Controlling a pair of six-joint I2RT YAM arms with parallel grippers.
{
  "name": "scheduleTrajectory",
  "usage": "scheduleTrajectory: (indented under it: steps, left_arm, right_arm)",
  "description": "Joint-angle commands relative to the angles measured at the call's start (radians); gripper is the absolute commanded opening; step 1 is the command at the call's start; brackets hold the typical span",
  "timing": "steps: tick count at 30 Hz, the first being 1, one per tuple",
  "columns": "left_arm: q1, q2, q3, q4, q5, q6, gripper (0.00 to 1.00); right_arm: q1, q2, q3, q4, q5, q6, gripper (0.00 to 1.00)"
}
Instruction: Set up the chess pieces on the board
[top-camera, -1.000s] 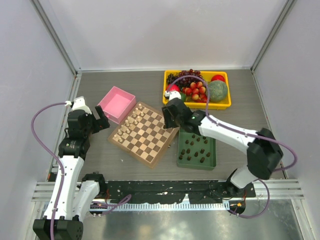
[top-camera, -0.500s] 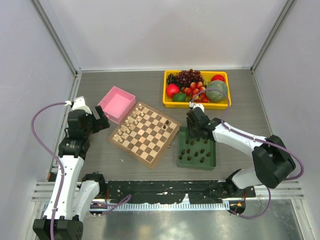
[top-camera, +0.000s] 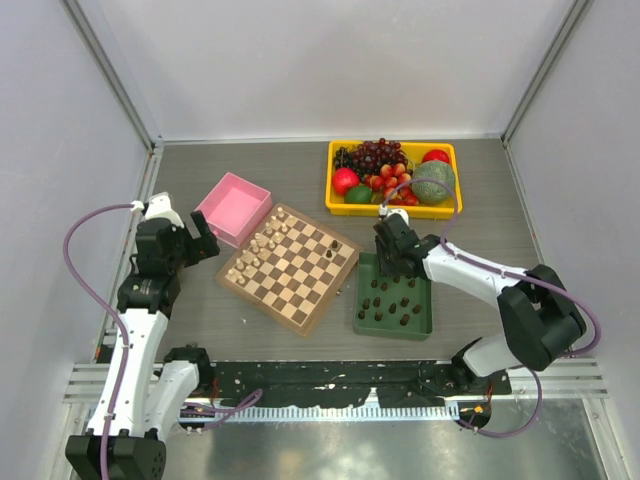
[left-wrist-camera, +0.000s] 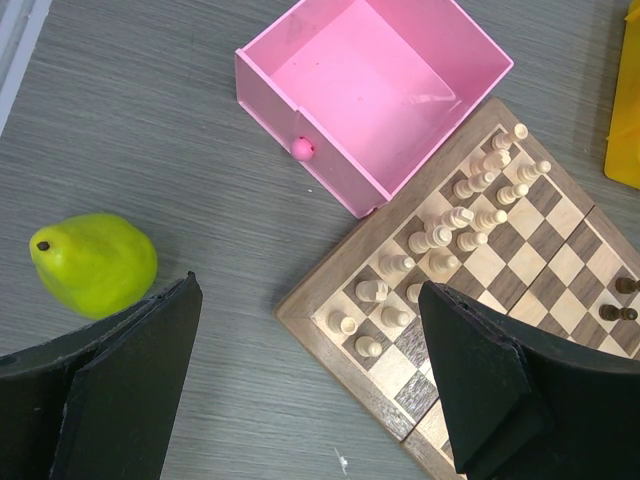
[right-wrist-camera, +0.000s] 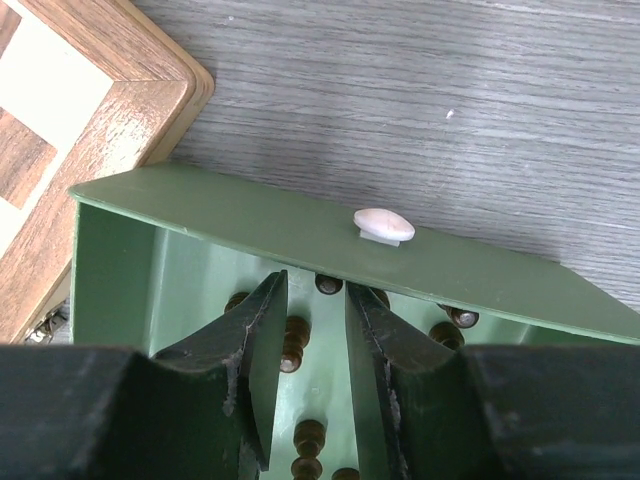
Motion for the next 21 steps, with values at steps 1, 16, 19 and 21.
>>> scheduleTrajectory:
  steps: [1,16,19,21]
  left_arm:
    - [0.006,0.000,0.042,0.013,-0.002,-0.001,0.99]
    - [0.006,0.002,0.043,0.009,0.001,-0.001,0.99]
    - [0.006,0.000,0.043,0.009,0.001,-0.001,0.99]
    - [0.006,0.002,0.043,0.009,0.001,-0.001,0.99]
  right_arm:
    - [-0.002,-0.001,0.033,0.015,0.018,-0.012,0.36]
    - [-0.002,0.054,0.052,0.017,0.026,-0.026,0.25]
    - [-0.002,0.036,0.053,0.015,0.029,-0.031,0.22]
    - [-0.002,0.025,0.056,0.011,0.035,-0.038,0.18]
